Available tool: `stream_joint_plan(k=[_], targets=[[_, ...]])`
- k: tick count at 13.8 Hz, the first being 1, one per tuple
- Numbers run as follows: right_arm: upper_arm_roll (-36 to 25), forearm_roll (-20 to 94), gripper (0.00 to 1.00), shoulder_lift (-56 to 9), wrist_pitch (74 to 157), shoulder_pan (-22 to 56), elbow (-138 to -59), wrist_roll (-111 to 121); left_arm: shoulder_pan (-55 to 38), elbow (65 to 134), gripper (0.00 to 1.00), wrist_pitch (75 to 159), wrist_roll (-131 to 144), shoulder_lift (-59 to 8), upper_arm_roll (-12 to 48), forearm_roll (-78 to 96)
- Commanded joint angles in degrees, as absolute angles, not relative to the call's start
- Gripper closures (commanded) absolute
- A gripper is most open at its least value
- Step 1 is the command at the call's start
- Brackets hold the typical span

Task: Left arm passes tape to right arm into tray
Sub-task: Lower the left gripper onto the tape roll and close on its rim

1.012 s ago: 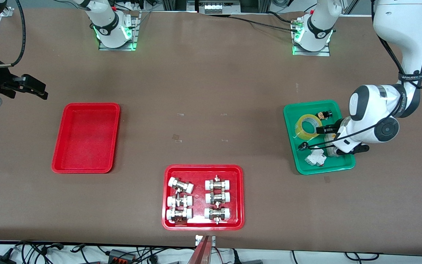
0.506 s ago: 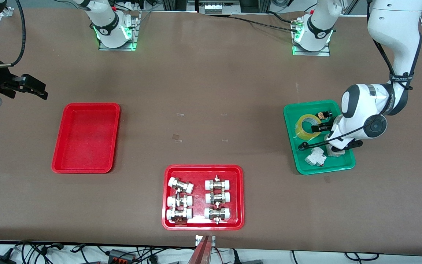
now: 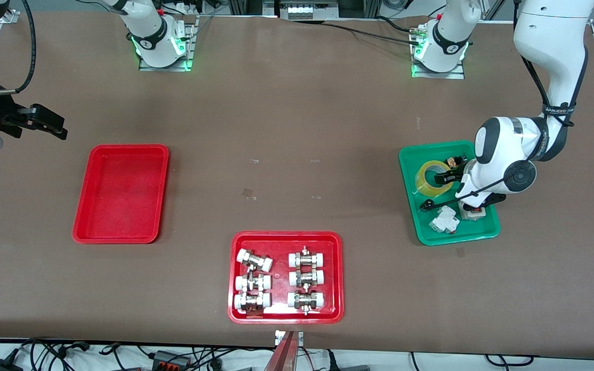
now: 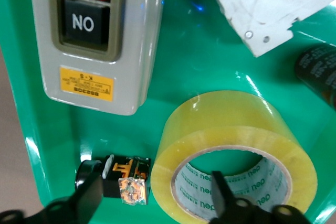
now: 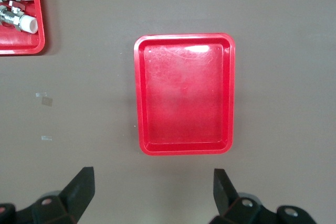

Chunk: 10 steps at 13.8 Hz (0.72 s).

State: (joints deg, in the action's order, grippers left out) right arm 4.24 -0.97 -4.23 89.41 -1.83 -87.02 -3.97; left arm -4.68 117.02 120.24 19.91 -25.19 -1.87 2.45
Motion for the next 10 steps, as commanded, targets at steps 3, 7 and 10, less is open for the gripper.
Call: stream_joint_plan(k=[3, 7, 10], targets=[[4.6, -0.6, 0.00, -4.3, 88.2, -2.3, -86.0, -4.0, -4.1, 117.8, 0.67, 121.1, 20.0, -24.7, -1.8, 3.8], [4.5, -0.6, 0.00, -4.3, 88.2, -2.3, -86.1, -4.0, -3.8, 117.6, 0.99, 121.0, 19.0, -24.3, -1.7, 3.8], [4.5, -0.6, 0.00, -4.3, 88.2, -2.3, -86.1, -4.0, -3.8, 117.2, 0.99, 120.2, 18.8, -22.0, -1.7, 3.8]])
